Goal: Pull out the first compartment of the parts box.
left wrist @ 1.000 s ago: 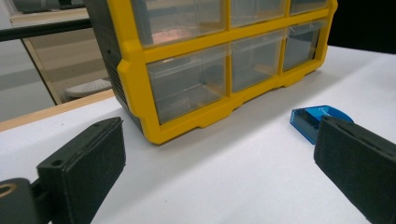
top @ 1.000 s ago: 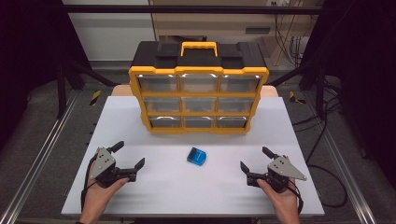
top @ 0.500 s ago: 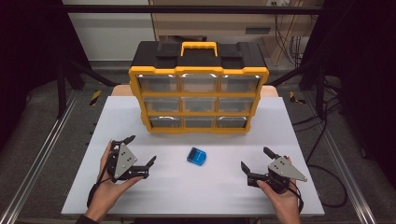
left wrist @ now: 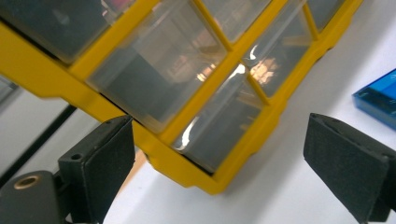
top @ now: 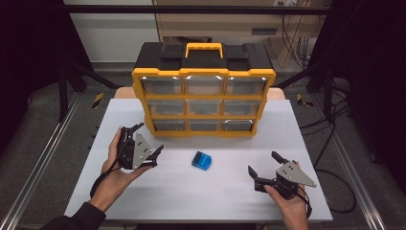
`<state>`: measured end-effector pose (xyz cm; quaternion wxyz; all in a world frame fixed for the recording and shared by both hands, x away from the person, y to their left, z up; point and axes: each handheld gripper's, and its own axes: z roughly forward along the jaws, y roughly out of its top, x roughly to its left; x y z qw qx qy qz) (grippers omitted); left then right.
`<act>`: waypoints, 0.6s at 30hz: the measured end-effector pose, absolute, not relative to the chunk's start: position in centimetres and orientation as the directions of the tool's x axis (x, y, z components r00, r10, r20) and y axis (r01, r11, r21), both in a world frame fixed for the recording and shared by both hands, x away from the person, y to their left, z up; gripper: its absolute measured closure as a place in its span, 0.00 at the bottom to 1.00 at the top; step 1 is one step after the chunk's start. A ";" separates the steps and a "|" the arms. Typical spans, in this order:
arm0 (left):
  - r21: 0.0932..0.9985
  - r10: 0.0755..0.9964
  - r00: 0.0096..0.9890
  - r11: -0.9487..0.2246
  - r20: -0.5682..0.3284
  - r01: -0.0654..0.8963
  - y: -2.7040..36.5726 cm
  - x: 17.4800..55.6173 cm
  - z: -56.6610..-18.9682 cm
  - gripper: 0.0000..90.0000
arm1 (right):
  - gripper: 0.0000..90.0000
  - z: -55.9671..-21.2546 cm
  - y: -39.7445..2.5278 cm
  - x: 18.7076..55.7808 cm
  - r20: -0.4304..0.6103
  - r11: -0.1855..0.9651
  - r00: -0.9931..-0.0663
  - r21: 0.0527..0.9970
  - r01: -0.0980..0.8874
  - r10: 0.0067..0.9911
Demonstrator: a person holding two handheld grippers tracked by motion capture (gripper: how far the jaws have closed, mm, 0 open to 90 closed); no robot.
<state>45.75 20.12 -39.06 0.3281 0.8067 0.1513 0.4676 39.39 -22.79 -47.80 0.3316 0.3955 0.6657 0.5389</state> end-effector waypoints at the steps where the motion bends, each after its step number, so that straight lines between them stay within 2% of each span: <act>1: 0.656 0.539 0.512 -0.752 0.669 -0.066 20.0 45.9 -38.9 0.10 | 0.05 -47.8 -22.8 39.4 -0.015 0.105 -0.467 0.980 0.169 0.884; 12: 0.528 0.443 0.417 -0.842 0.794 -0.110 19.0 46.6 -36.7 0.17 | 0.05 -47.8 -22.9 39.3 -0.010 0.100 -0.462 0.980 0.172 0.887; 18: 0.488 0.415 0.378 -0.865 0.828 -0.119 18.6 46.8 -35.6 0.21 | 0.05 -47.8 -22.8 39.3 -0.016 0.107 -0.464 0.980 0.170 0.885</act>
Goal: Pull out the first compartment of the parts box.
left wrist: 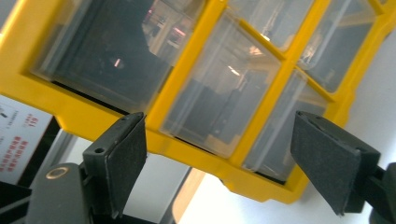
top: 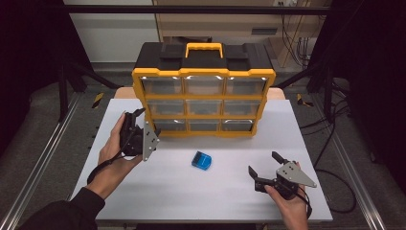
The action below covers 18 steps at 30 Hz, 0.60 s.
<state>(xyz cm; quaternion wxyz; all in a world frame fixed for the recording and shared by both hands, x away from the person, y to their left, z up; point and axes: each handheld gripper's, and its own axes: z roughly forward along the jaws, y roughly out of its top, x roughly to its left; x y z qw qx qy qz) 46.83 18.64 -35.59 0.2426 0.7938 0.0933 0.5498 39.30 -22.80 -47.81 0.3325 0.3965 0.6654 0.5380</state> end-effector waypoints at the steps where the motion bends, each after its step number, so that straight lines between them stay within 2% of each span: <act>1: 0.488 0.415 0.378 -0.865 0.828 -0.119 18.6 46.8 -35.6 0.23 | 0.05 -47.8 -22.8 39.3 -0.015 0.106 -0.465 0.980 0.170 0.885; 4: 0.474 0.408 0.360 -0.873 0.839 -0.116 18.6 47.0 -35.1 0.24 | 0.05 -47.8 -22.8 39.3 -0.014 0.105 -0.465 0.980 0.171 0.885; 13: 0.435 0.384 0.296 -0.892 0.874 -0.127 18.2 47.4 -33.9 0.35 | 0.05 -47.8 -22.9 39.2 -0.009 0.100 -0.462 0.980 0.172 0.887; 18: 0.402 0.360 0.257 -0.906 0.897 -0.134 17.8 47.6 -33.3 0.45 | 0.05 -47.8 -22.9 39.2 -0.010 0.099 -0.462 0.981 0.169 0.887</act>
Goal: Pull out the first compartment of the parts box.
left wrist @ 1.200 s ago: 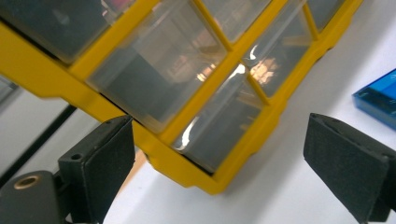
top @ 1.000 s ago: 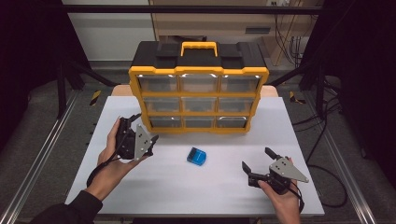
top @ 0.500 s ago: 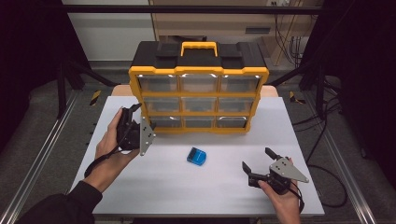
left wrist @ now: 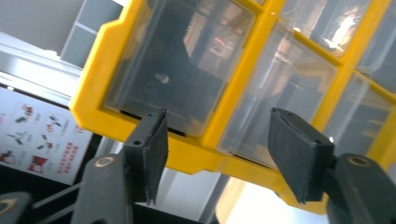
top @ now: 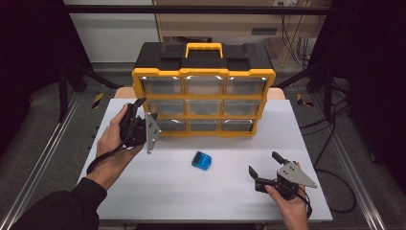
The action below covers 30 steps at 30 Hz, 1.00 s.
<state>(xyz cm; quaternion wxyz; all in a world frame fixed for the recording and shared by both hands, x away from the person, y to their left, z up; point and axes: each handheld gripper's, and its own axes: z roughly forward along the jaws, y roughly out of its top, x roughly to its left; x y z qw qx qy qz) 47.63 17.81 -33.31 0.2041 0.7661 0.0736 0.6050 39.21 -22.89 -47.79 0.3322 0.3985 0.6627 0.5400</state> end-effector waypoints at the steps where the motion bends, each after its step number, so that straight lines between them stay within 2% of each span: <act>1: 0.396 0.355 0.245 -0.907 0.902 -0.143 17.8 47.6 -33.2 0.49 | 0.05 -47.8 -22.9 39.2 -0.011 0.099 -0.461 0.981 0.168 0.887; 8: 0.334 0.303 0.183 -0.928 0.935 -0.166 17.2 47.7 -32.5 0.59 | 0.06 -47.8 -23.0 39.2 -0.009 0.098 -0.462 0.981 0.170 0.887; 10: 0.297 0.272 0.159 -0.942 0.949 -0.158 17.1 48.2 -32.4 0.61 | 0.06 -47.8 -22.9 39.2 -0.010 0.099 -0.462 0.980 0.170 0.887; 30: 0.186 0.180 0.057 -0.973 0.982 -0.139 16.0 50.9 -31.0 0.69 | 0.06 -47.9 -23.0 39.3 -0.010 0.101 -0.460 0.980 0.173 0.888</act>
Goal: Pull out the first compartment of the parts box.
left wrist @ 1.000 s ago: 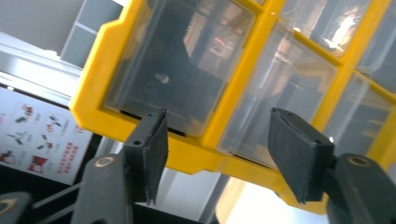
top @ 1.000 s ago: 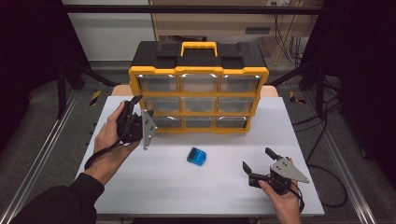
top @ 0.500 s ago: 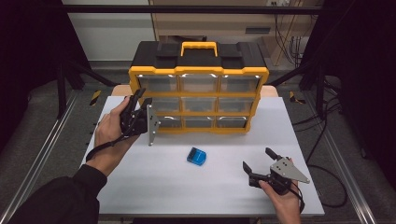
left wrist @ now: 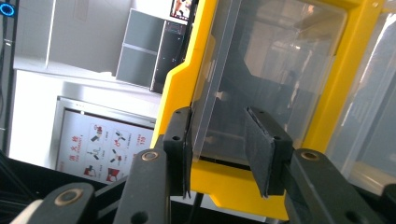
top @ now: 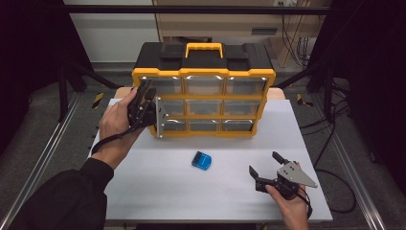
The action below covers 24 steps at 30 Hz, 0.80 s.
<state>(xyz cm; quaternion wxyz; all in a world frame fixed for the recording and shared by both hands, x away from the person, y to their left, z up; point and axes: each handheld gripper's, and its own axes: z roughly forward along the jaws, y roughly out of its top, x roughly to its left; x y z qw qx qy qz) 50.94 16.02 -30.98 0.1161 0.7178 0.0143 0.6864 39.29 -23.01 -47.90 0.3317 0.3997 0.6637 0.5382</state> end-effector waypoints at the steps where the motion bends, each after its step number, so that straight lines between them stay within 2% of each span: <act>1: 0.180 0.174 0.050 -0.973 0.983 -0.145 16.0 51.0 -31.0 0.69 | 0.06 -47.9 -23.0 39.3 -0.010 0.101 -0.460 0.980 0.174 0.888; 6: 0.154 0.151 0.030 -0.977 0.988 -0.147 15.7 51.3 -31.2 0.70 | 0.06 -47.9 -23.0 39.3 -0.012 0.103 -0.461 0.979 0.174 0.888; 24: 0.177 0.180 -0.013 -0.976 0.984 -0.129 15.6 52.1 -31.7 0.74 | 0.06 -47.9 -23.1 39.3 -0.010 0.101 -0.456 0.980 0.174 0.890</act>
